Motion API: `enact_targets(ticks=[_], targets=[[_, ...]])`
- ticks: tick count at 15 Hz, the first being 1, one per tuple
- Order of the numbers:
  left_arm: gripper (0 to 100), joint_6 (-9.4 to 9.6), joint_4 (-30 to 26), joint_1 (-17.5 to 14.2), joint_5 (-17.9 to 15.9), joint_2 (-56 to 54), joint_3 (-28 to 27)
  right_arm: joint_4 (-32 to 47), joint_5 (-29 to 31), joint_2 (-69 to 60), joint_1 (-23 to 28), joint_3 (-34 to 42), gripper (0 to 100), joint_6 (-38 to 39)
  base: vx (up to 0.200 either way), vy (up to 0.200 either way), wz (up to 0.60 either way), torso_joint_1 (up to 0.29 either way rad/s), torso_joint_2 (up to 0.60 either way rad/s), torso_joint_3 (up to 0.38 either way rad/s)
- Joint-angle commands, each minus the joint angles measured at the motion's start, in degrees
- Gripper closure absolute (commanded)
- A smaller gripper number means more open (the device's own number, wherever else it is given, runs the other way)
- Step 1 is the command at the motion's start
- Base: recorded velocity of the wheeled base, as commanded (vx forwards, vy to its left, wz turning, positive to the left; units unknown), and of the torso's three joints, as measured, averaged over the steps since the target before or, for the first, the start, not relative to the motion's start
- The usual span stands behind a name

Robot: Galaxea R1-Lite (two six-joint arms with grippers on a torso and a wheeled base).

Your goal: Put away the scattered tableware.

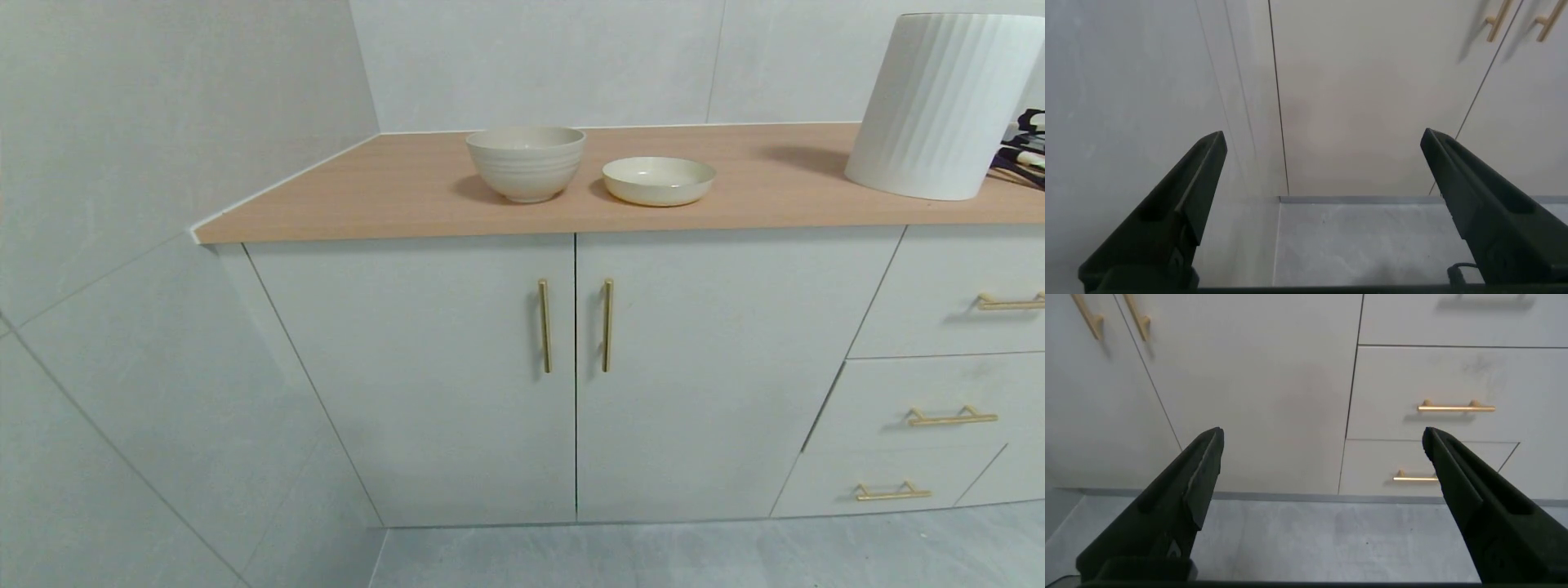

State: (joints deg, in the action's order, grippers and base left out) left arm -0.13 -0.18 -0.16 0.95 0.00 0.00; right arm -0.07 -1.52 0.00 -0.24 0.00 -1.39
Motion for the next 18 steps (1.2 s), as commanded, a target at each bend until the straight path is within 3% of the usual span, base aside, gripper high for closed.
enact_targets(ticks=[1, 9, 12, 16, 18], targets=[[0, -0.04, 0.0, 0.0, 0.0, 0.0, 0.0, 0.0, -0.1, 0.0, 0.0, 0.0, 0, 0.0, 0.000, 0.000, 0.00, 0.000, 0.00, 0.000], [0, -0.04, 0.0, 0.0, 0.0, 0.0, 0.0, -0.1, -0.5, 0.0, 0.0, -0.1, 0, -0.5, 0.000, 0.000, 0.00, 0.000, 0.00, 0.000], [0, 0.05, 0.0, 0.0, 0.0, 0.0, 0.0, 0.2, -6.4, 3.3, -0.6, -8.2, 0, 1.5, 0.000, 0.000, 0.00, 0.000, 0.00, 0.000], [0, 0.13, 0.0, 0.0, 0.0, 0.0, 0.0, 0.1, -16.1, 23.0, -3.5, -14.8, 0, 1.6, 0.000, 0.000, 0.00, 0.000, 0.00, 0.000], [0, 0.22, 0.0, 0.0, 0.0, 0.0, 0.0, 0.1, -16.7, 27.2, -4.1, -17.0, 0, 1.7, 0.000, 0.000, 0.00, 0.000, 0.00, 0.000]])
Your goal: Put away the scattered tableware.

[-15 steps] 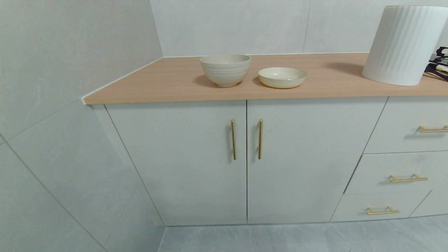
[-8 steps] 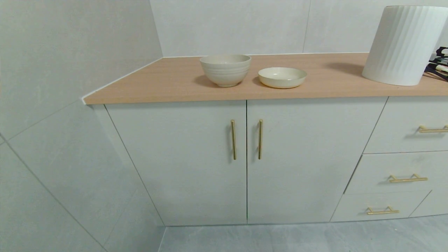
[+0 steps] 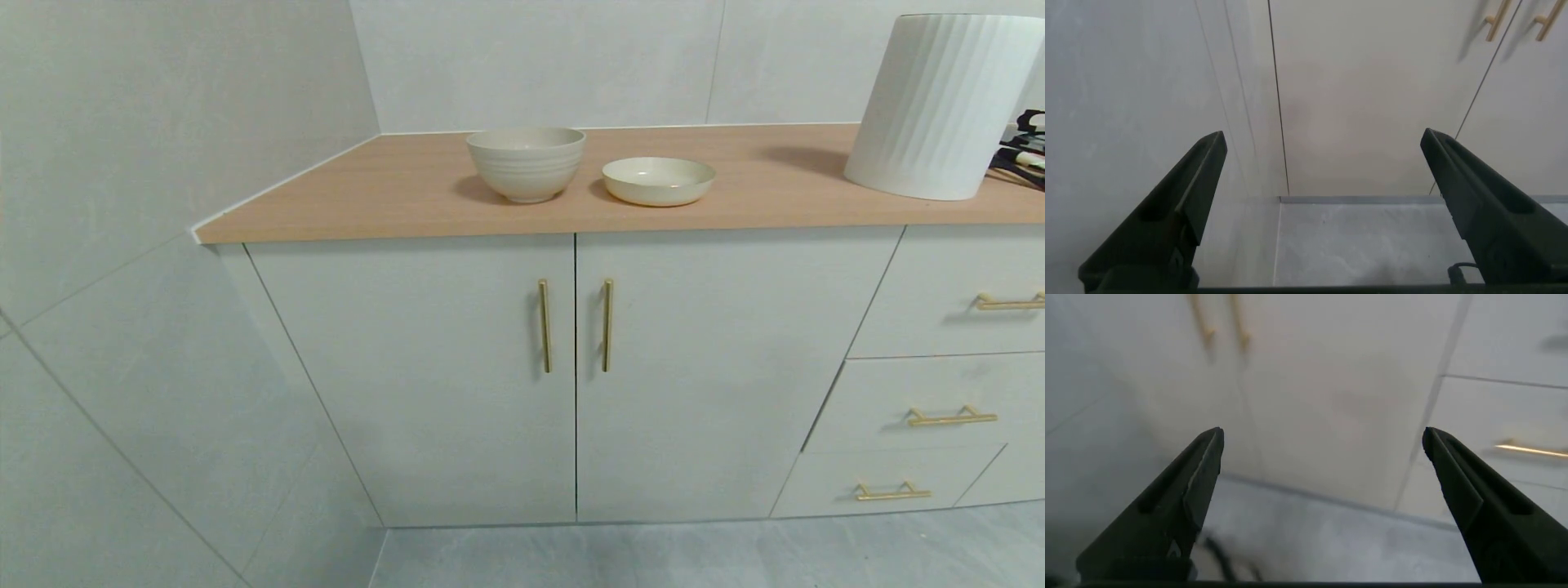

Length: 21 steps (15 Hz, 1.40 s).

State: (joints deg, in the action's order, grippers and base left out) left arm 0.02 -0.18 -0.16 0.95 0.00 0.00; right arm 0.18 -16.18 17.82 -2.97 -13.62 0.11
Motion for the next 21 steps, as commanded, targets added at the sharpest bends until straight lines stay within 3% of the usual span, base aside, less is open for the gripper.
enact_targets(ticks=[1, 6, 12, 16, 21], targets=[[0, -0.02, 0.0, 0.0, 0.0, 0.0, 0.0, -0.2, -2.1, 17.8, -2.6, -6.9, 0, 0.2, 0.000, 0.000, 0.00, 0.000, 0.00, 0.000], [0, -0.11, 0.0, 0.0, 0.0, 0.0, 0.0, -3.7, -1.9, 37.3, -15.5, -17.2, 0, 0.9, 0.000, 0.000, 0.00, 0.000, 0.00, 0.000], [0, 0.15, 0.0, 0.0, 0.0, 0.0, 0.0, -25.8, -2.1, 64.0, -19.4, -25.2, 0, 1.5, 0.000, 0.000, 0.00, 0.000, 0.00, 0.000], [0, 0.15, 0.0, 0.0, 0.0, 0.0, 0.0, -27.0, -2.1, 75.4, -23.7, -36.1, 0, 3.7, 0.000, 0.000, 0.00, 0.000, 0.00, 0.000], [0, 0.15, 0.0, 0.0, 0.0, 0.0, 0.0, -27.3, -2.0, 85.2, -23.7, -43.7, 0, 3.9, 0.000, 0.000, 0.00, 0.000, 0.00, 0.000]])
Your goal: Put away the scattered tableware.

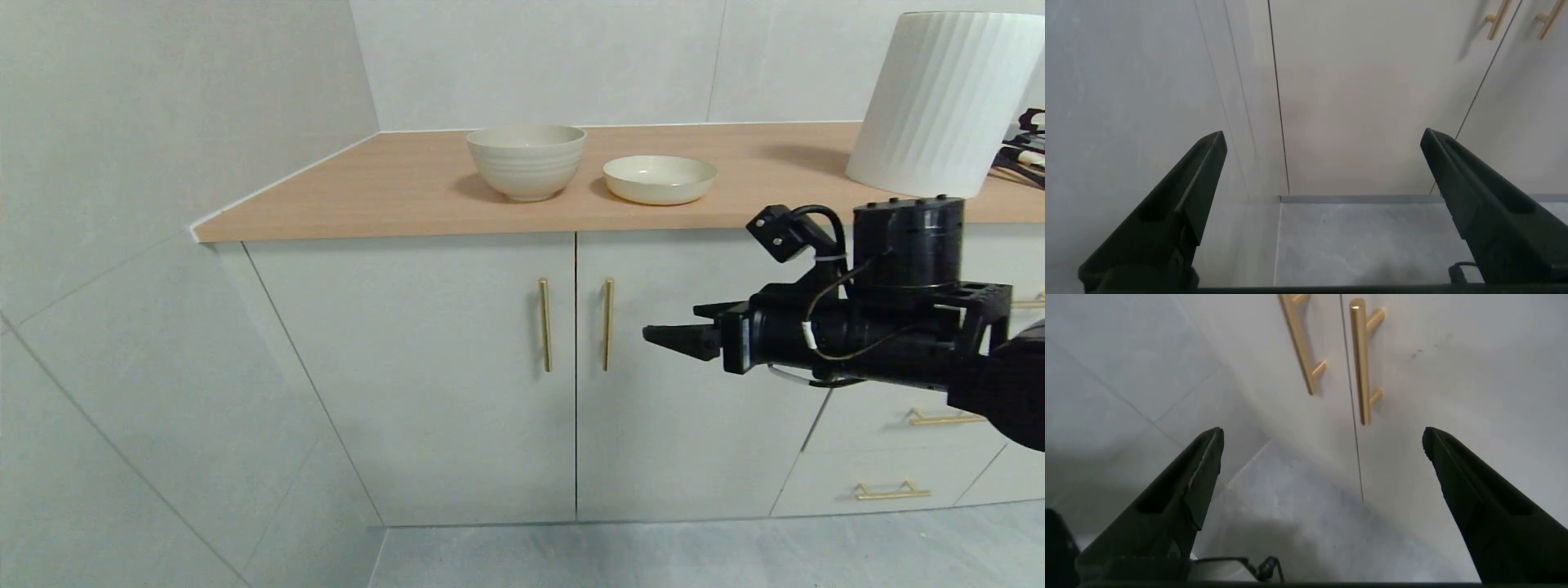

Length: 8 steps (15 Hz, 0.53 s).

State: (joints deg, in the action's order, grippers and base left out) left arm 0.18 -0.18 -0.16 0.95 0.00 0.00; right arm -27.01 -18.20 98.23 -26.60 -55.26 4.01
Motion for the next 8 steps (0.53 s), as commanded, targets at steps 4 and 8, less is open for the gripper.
enact_targets(ticks=[4, 8], targets=[[0, -0.01, 0.0, 0.0, 0.0, 0.0, 0.0, 0.2, 0.0, 11.8, 0.0, -10.0, 0, 5.0, 0.000, 0.000, 0.00, 0.000, 0.00, 0.000], [0, -0.09, 0.0, 0.0, 0.0, 0.0, 0.0, -0.7, -0.1, 14.2, -0.1, -10.7, 0, 7.2, 0.000, 0.000, 0.00, 0.000, 0.00, 0.000]])
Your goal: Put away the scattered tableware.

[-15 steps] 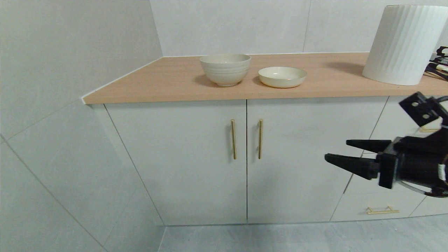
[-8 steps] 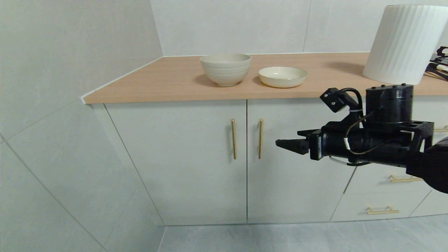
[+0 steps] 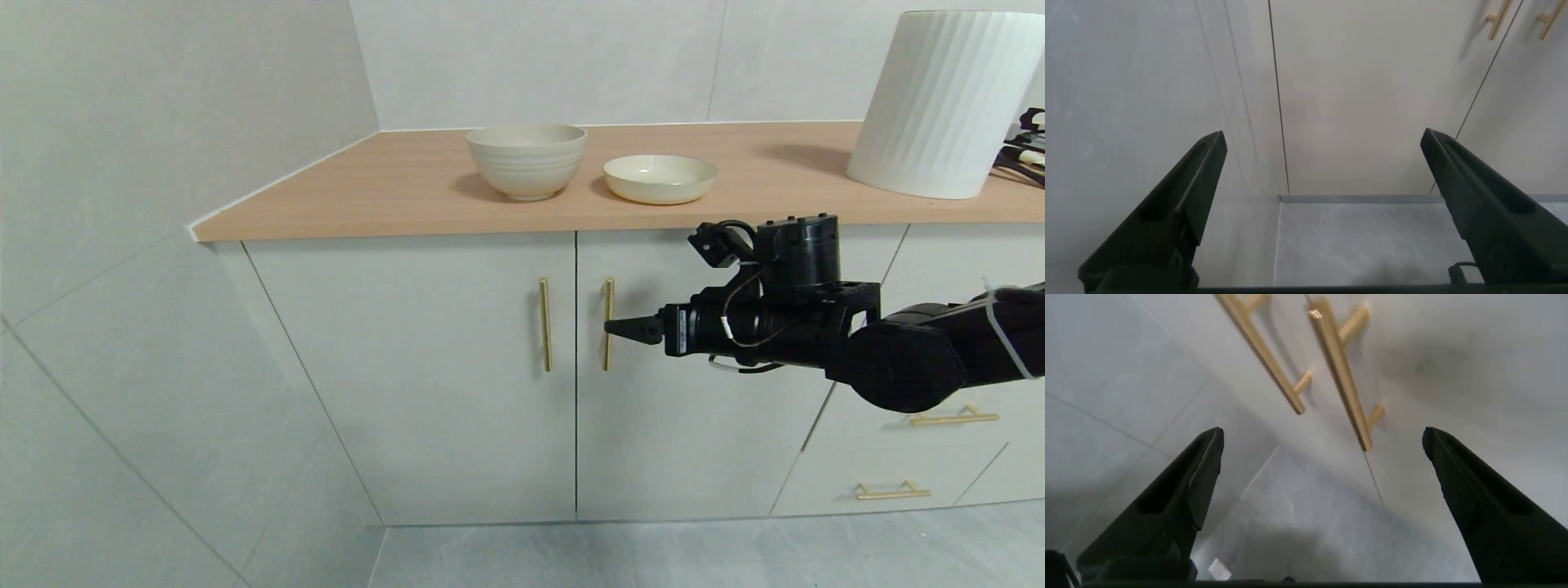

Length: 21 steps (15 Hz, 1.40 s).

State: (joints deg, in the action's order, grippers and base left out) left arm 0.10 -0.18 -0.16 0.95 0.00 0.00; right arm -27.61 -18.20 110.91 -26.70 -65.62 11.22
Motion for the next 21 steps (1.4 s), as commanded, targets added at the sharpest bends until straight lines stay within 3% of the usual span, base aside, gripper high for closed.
enact_targets(ticks=[1, 12, 21], targets=[[0, -0.01, 0.0, 0.0, 0.0, 0.0, 0.0, -0.4, -0.1, 1.8, 0.0, -0.2, 0, 0.3, 0.000, 0.000, 0.00, 0.000, 0.00, 0.000], [0, 0.08, 0.0, 0.0, 0.0, 0.0, 0.0, -14.2, 0.0, 11.7, -3.0, -2.3, 0, 5.2, 0.000, 0.000, 0.00, 0.000, 0.00, 0.000], [0, 0.08, 0.0, 0.0, 0.0, 0.0, 0.0, -19.7, -0.1, 14.0, -4.1, -3.0, 0, 9.0, 0.000, 0.000, 0.00, 0.000, 0.00, 0.000]])
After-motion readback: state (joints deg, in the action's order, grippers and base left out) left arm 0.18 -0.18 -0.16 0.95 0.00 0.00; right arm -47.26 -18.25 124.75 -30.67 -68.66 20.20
